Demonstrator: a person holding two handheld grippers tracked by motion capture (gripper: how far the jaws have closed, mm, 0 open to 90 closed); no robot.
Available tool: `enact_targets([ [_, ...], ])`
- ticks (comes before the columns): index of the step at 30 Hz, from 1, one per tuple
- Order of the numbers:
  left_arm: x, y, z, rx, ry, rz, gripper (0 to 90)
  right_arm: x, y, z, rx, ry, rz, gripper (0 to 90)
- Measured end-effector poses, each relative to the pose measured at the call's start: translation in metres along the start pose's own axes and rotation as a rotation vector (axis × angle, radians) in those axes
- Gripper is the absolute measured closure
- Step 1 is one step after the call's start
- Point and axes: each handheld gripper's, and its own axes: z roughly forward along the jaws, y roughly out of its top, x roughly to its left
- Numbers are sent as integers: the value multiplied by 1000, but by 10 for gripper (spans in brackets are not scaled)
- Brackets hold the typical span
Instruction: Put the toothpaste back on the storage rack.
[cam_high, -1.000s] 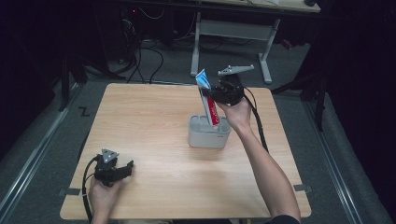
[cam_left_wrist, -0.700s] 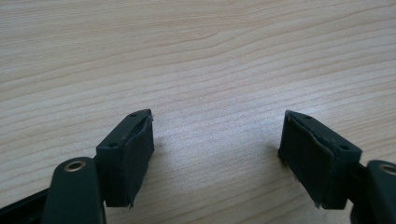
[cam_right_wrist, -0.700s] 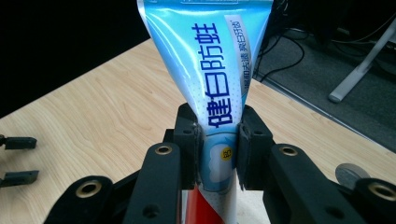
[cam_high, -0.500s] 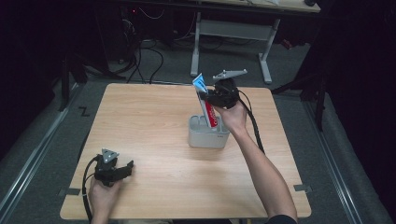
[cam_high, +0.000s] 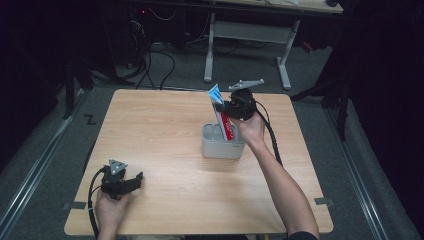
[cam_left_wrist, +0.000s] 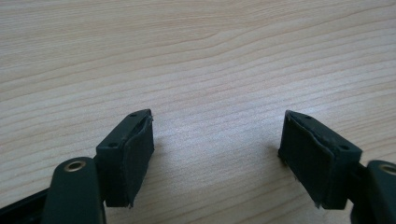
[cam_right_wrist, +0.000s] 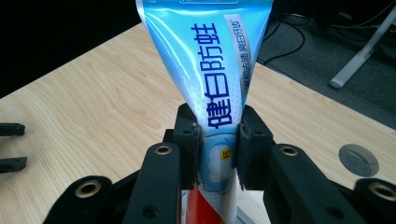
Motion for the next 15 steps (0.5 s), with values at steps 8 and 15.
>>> enact_targets([
  [8,0,0,0,0,0,0,265,-1,-8,2,15,-4,5,730],
  [15,0,0,0,1,0,1,264,-2,-17,4,34,-5,0,729],
])
